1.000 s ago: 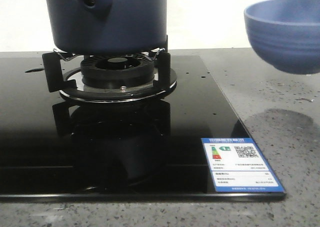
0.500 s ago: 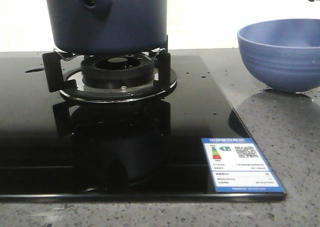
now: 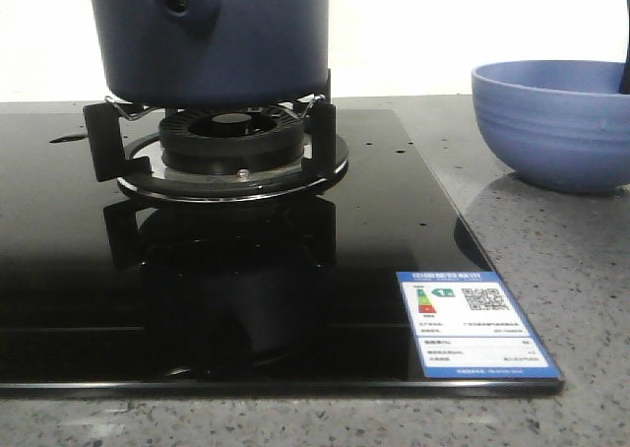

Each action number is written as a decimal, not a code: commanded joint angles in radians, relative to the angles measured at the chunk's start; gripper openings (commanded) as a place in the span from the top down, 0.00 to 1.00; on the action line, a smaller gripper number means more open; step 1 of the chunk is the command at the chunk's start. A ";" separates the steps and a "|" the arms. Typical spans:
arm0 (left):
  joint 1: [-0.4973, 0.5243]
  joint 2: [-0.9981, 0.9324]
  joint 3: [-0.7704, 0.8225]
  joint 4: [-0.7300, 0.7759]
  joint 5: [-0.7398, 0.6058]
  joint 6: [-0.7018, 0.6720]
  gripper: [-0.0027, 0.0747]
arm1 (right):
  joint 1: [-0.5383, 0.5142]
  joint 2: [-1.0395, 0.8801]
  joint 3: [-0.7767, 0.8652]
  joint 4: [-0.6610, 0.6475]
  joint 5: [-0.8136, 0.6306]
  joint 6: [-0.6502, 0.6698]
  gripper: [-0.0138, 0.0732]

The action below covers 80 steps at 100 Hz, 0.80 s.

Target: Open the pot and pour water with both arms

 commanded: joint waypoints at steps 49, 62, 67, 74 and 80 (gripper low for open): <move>-0.081 0.165 -0.035 0.012 -0.192 -0.002 0.45 | -0.008 -0.327 -0.099 0.014 0.005 -0.012 0.46; -0.081 0.190 -0.035 0.014 -0.214 -0.002 0.45 | -0.008 -0.327 -0.099 0.014 0.011 -0.012 0.46; -0.081 0.194 -0.035 0.016 -0.230 -0.002 0.45 | -0.008 -0.327 -0.097 0.014 0.011 -0.012 0.46; -0.081 0.194 -0.035 0.021 -0.243 -0.002 0.45 | -0.008 -0.327 -0.097 0.014 0.011 -0.012 0.46; -0.081 0.194 -0.035 0.031 -0.249 -0.002 0.45 | -0.008 -0.327 -0.097 0.014 0.009 -0.012 0.46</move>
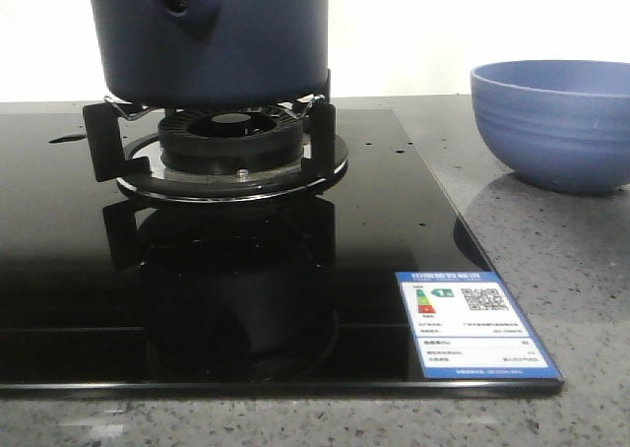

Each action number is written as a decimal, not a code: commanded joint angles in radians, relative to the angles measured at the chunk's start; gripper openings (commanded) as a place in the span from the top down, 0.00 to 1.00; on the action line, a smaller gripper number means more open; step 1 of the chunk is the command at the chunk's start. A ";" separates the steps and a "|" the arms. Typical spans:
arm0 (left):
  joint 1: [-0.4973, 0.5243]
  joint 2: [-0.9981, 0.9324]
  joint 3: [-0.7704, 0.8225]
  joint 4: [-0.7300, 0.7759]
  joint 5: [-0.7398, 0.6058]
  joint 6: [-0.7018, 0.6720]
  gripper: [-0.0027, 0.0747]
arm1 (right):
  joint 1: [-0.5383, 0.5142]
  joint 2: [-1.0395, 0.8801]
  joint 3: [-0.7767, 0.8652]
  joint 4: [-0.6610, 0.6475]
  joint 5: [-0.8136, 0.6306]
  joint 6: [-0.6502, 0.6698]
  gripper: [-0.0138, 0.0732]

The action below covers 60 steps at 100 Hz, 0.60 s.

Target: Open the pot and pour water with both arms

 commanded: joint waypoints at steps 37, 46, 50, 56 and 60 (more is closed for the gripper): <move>-0.003 0.003 -0.035 0.009 -0.140 -0.002 0.45 | -0.008 -0.029 -0.032 0.011 -0.051 -0.010 0.46; 0.004 0.003 -0.035 0.009 -0.136 -0.002 0.45 | -0.008 -0.029 -0.032 0.011 -0.051 -0.010 0.46; 0.010 0.003 -0.035 0.009 -0.133 -0.002 0.45 | -0.008 -0.029 -0.032 0.011 -0.051 -0.010 0.46; 0.018 0.003 -0.035 0.009 -0.123 -0.002 0.45 | -0.008 -0.029 -0.032 0.011 -0.053 -0.010 0.46; 0.017 0.003 -0.035 0.009 -0.118 -0.002 0.45 | -0.008 -0.029 -0.032 0.011 -0.055 -0.010 0.46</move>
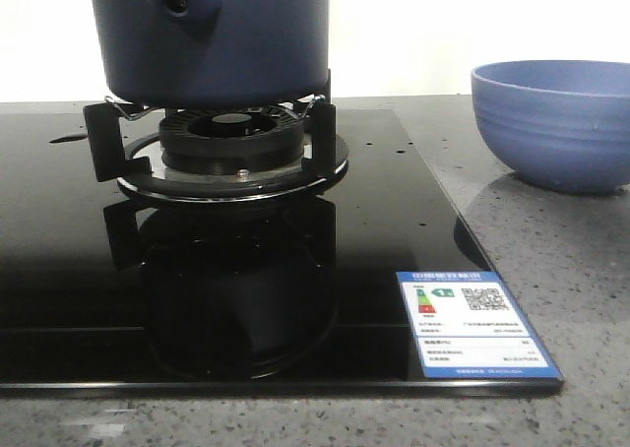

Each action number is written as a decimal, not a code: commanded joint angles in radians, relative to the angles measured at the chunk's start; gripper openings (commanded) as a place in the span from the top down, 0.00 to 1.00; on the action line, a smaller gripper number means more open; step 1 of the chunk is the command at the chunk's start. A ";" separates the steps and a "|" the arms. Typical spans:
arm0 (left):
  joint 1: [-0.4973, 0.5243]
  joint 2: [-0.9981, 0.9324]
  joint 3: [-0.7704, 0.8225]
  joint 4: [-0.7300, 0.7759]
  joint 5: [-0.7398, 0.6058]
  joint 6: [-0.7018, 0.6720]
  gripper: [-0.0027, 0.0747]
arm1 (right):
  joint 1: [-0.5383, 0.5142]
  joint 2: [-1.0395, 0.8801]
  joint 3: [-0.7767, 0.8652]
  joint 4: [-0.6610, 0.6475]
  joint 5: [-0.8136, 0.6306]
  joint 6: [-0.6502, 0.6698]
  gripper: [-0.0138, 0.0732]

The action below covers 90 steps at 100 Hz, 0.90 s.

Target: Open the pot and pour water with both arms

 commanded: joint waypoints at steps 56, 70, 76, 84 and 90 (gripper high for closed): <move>0.008 -0.112 -0.035 -0.022 -0.052 -0.002 0.23 | -0.008 -0.029 -0.032 0.011 -0.055 -0.010 0.46; 0.008 -0.220 -0.035 -0.023 -0.052 -0.002 0.23 | -0.008 -0.029 -0.032 0.020 -0.055 -0.010 0.46; 0.010 -0.265 -0.035 -0.023 -0.052 -0.002 0.23 | -0.008 -0.029 -0.032 0.036 -0.055 -0.012 0.46; 0.010 -0.324 -0.035 0.001 -0.052 -0.002 0.24 | -0.008 -0.029 -0.032 0.093 -0.068 -0.020 0.46; 0.024 -0.359 -0.035 0.007 -0.049 -0.002 0.28 | -0.008 -0.029 -0.032 0.149 -0.087 -0.036 0.46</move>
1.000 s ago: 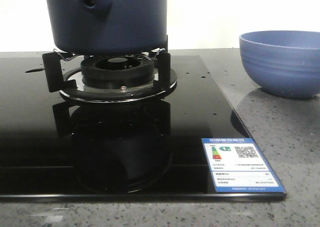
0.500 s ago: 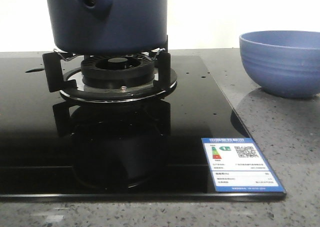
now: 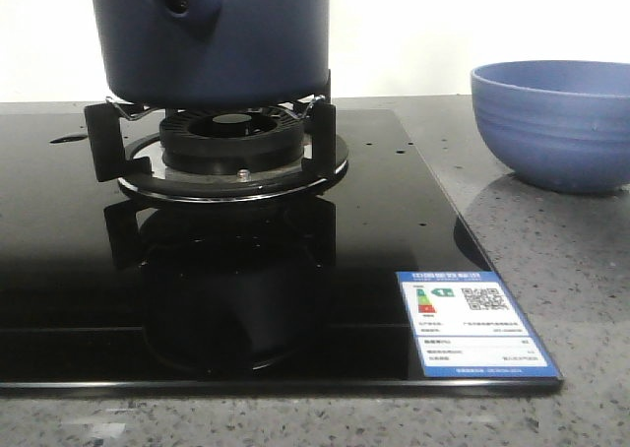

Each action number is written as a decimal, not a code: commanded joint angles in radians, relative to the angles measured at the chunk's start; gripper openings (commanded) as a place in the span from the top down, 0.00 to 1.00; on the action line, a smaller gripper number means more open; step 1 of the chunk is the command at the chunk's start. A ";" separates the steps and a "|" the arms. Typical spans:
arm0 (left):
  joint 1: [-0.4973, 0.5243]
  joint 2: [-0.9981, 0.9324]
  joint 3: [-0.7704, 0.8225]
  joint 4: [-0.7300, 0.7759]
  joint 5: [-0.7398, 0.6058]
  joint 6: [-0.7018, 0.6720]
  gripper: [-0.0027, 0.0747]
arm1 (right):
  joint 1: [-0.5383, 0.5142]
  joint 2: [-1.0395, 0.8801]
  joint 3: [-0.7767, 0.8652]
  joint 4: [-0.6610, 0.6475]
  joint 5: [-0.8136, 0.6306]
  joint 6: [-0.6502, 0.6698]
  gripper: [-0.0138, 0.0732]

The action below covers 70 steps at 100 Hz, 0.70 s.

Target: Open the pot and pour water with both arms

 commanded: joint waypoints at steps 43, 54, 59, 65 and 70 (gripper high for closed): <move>0.322 -0.285 0.079 -0.008 0.140 -0.002 0.99 | -0.006 -0.254 0.380 0.767 -0.583 -0.659 0.89; 0.395 -0.409 0.225 -0.056 0.056 -0.002 0.99 | -0.006 -0.367 0.559 0.923 -0.705 -0.872 0.89; 0.416 -0.467 0.295 -0.067 0.041 -0.002 0.99 | -0.006 -0.420 0.641 0.977 -0.736 -0.935 0.89; 0.432 -0.532 0.374 -0.067 0.039 -0.002 0.99 | -0.006 -0.484 0.728 1.034 -0.763 -1.015 0.89; 0.438 -0.588 0.446 -0.067 0.034 -0.002 0.99 | -0.006 -0.548 0.809 1.057 -0.773 -1.054 0.89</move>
